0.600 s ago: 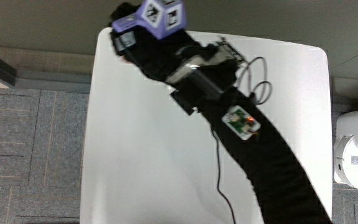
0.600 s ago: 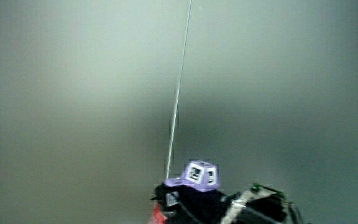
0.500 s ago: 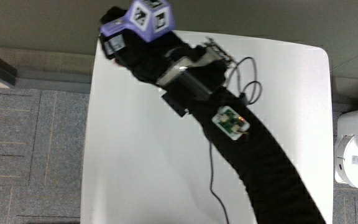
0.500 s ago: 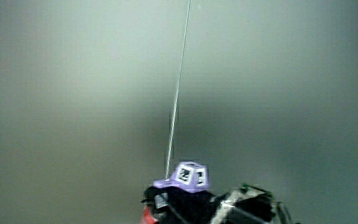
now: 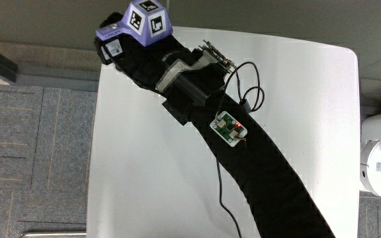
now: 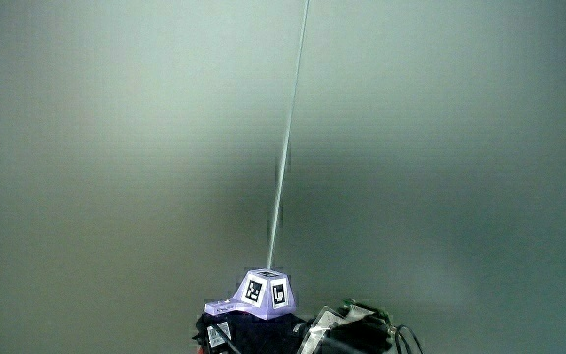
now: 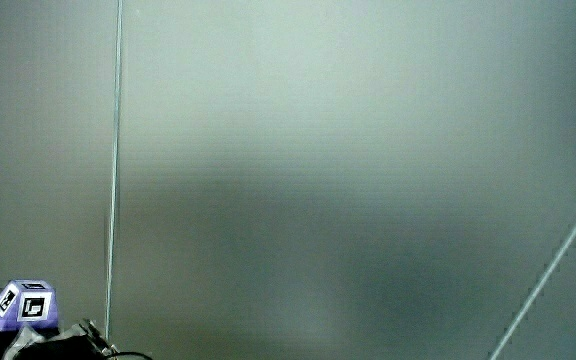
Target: Place coca cola
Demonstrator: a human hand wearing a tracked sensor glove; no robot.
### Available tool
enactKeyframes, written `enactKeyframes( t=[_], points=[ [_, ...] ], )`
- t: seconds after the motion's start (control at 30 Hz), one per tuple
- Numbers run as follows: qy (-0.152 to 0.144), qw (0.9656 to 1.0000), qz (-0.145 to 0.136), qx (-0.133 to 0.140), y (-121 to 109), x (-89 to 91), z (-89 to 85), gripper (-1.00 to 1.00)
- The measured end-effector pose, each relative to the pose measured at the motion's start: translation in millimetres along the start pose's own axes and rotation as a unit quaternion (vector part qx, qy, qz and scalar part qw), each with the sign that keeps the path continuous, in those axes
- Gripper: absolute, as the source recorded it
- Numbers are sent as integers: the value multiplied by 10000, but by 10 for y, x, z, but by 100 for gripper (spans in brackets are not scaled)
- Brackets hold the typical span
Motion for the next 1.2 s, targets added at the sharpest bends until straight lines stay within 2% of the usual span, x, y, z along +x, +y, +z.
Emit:
enactKeyframes(
  t=[0.27,0.33,0.37,0.4,0.43,0.47,0.57,0.63,0.67,0.73,0.87,0.9,1.07,1.17,1.2],
  points=[
    [-56,10000,-58,-26,0,1,32,0],
    [-22,10000,12,-58,-31,-24,51,0],
    [-59,9999,-135,-74,5,21,10,0],
    [-29,9999,-49,-91,-8,22,8,0],
    [-35,10000,-39,-38,-18,27,9,0],
    [-52,9998,-105,-140,14,69,-31,0],
    [-42,10000,-47,-66,-27,80,-44,0],
    [-62,9999,-116,-19,-24,117,-79,-11],
    [-61,10000,-63,-27,-41,116,-82,-16],
    [-159,9997,-114,112,-63,121,-93,-26],
    [-182,9998,-92,8,-92,112,-138,-47],
    [-337,9992,-181,104,-84,123,-154,-53],
    [-323,9991,-152,211,-101,161,-172,-79],
    [-430,9978,-109,487,-121,158,-175,-95],
    [-427,9981,-98,426,-135,144,-168,-100]
  ],
)
